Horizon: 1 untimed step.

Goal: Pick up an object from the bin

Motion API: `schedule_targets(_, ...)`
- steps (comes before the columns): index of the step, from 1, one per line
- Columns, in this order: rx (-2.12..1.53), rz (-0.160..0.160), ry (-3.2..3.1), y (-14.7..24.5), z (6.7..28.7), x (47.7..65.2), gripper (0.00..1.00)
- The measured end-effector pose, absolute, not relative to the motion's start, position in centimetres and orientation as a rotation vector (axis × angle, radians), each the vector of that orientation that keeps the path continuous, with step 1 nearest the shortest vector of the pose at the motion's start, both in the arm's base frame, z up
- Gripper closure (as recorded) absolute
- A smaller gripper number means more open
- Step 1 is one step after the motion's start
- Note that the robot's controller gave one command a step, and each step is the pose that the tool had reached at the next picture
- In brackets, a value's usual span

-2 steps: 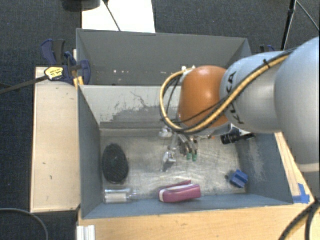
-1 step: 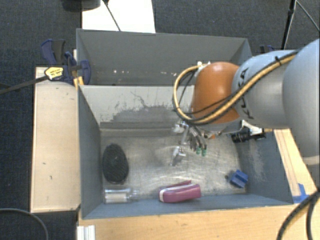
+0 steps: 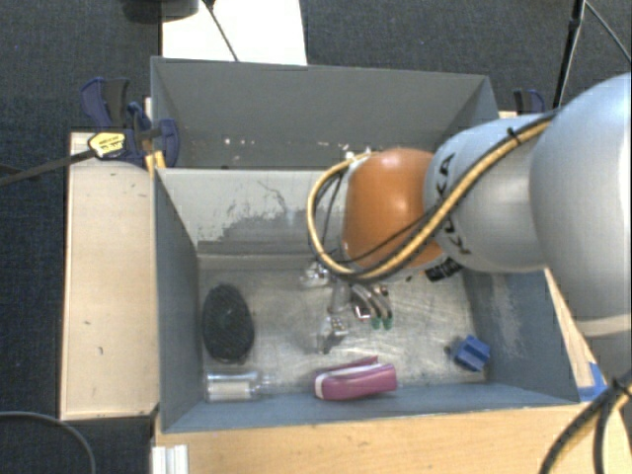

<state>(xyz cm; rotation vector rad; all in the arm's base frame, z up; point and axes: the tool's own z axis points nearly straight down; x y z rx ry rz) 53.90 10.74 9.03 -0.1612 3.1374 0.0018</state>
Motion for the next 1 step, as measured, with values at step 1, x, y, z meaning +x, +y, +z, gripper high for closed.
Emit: schedule_targets(1, -0.072, -0.005, 3.141, 3.00, 10.33, 53.32, 0.00)
